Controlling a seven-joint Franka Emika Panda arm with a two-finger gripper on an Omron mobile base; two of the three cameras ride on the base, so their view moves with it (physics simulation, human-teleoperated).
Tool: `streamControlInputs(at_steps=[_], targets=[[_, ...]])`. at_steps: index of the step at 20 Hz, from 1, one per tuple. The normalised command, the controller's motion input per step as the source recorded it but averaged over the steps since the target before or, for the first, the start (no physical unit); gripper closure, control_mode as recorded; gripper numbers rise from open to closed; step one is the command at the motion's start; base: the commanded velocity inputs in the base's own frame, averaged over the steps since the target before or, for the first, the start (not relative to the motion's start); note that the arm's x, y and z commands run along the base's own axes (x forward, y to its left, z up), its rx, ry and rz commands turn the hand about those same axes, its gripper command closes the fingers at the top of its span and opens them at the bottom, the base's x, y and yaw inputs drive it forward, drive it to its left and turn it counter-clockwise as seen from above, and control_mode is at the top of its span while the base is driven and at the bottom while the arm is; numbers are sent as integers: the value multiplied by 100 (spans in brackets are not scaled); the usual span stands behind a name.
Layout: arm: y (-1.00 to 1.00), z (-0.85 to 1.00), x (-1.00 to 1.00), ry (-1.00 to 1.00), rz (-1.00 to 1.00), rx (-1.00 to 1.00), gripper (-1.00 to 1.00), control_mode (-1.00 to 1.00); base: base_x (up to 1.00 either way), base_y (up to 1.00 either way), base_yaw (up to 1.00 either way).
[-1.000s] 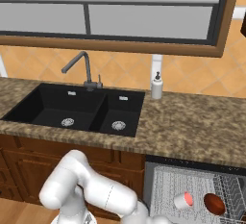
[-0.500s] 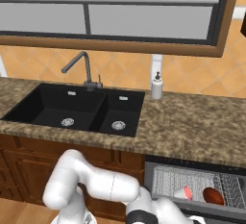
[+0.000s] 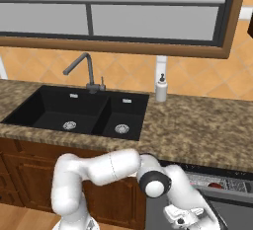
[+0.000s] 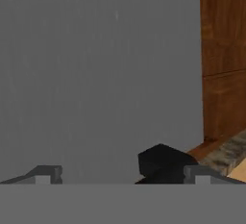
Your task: Pick up the cup and bowl from the counter, place them in the dishwasher, and close the dishwasher door.
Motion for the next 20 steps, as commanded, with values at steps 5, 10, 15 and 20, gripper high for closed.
streamControlInputs(at_steps=[5, 10, 15, 20], targets=[[45, 57, 100, 45, -16, -11, -100, -100, 0, 0, 0], [55, 54, 100, 52, -19, -13, -100, -100, 0, 0, 0], [38, 26, 100, 35, -16, -12, -100, -100, 0, 0, 0], [-8, -3, 24, -1, -5, 8, -100, -100, 0, 0, 0]])
